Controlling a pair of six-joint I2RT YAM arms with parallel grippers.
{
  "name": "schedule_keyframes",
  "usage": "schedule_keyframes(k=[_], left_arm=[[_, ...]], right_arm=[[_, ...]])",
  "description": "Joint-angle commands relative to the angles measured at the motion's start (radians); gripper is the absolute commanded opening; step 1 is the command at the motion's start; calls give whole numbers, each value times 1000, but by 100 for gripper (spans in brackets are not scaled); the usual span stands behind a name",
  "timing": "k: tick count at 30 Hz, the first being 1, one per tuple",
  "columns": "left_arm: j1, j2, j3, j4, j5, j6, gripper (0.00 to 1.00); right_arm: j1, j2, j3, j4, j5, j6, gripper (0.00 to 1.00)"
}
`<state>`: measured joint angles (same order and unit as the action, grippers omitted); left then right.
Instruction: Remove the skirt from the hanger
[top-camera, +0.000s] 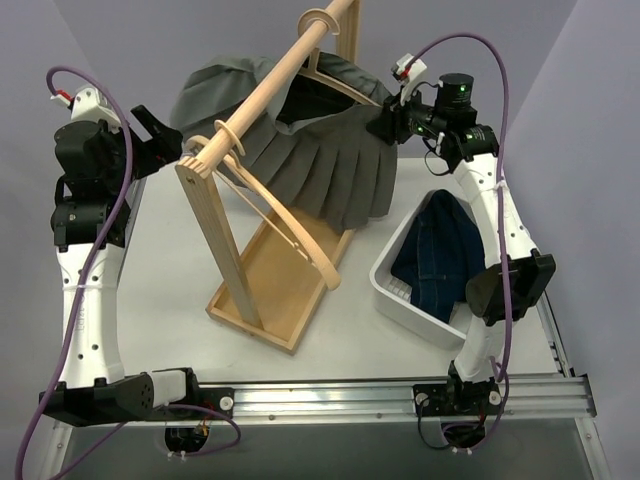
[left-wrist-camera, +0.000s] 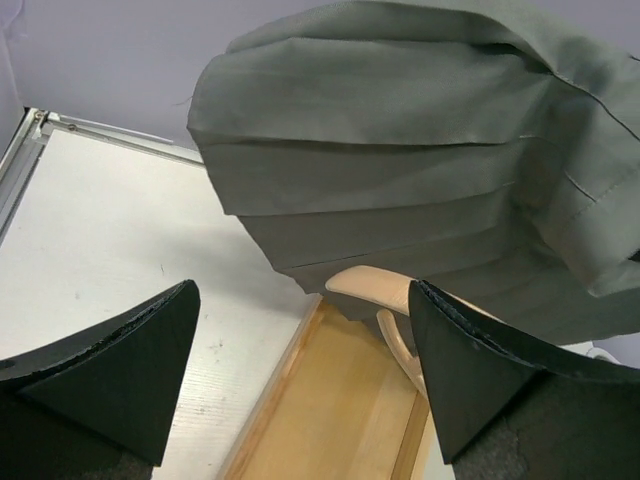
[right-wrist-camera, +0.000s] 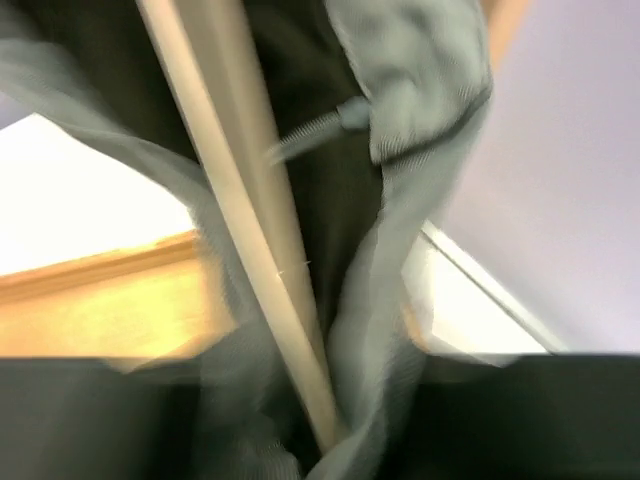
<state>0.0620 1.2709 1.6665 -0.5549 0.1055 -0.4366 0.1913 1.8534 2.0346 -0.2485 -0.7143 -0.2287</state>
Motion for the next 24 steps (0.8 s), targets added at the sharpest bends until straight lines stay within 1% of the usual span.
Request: schedule_keyframes(k=[1, 2, 5, 7, 8, 9, 14, 15, 16, 17, 22, 24], left_arm=[[7, -50, 2, 50, 8, -28, 94], [7, -48, 7, 44, 5, -31, 94], [7, -54, 18, 24, -23, -36, 94], [7, -59, 24, 18, -44, -36, 94], [6, -59, 33, 16, -49, -36, 94], [7, -56, 41, 7, -49, -36, 94], [7, -53, 61, 0, -41, -37, 94], [7, -53, 62, 7, -40, -37, 94], [7, -53, 62, 15, -44, -36, 94], [7, -51, 59, 18, -50, -37, 94], [7, -15, 130, -43, -41, -16, 94], [6, -11, 134, -39, -3, -7, 94]], right_arm=[[10, 0, 82, 35, -109, 48, 7], [10, 15, 99, 37, -137, 58, 0], [13, 17, 107, 58, -191, 106, 0], [17, 1, 81, 107, -220, 156, 0], [26, -17, 66, 171, -241, 187, 0], [33, -25, 46, 192, -257, 209, 0], [82, -31, 87, 163, -336, 181, 0], [89, -25, 98, 172, -393, 193, 0], [94, -20, 111, 193, -407, 221, 0], [100, -17, 116, 215, -410, 267, 0], [187, -8, 147, 213, -363, 275, 0], [206, 3, 173, 207, -346, 285, 0]])
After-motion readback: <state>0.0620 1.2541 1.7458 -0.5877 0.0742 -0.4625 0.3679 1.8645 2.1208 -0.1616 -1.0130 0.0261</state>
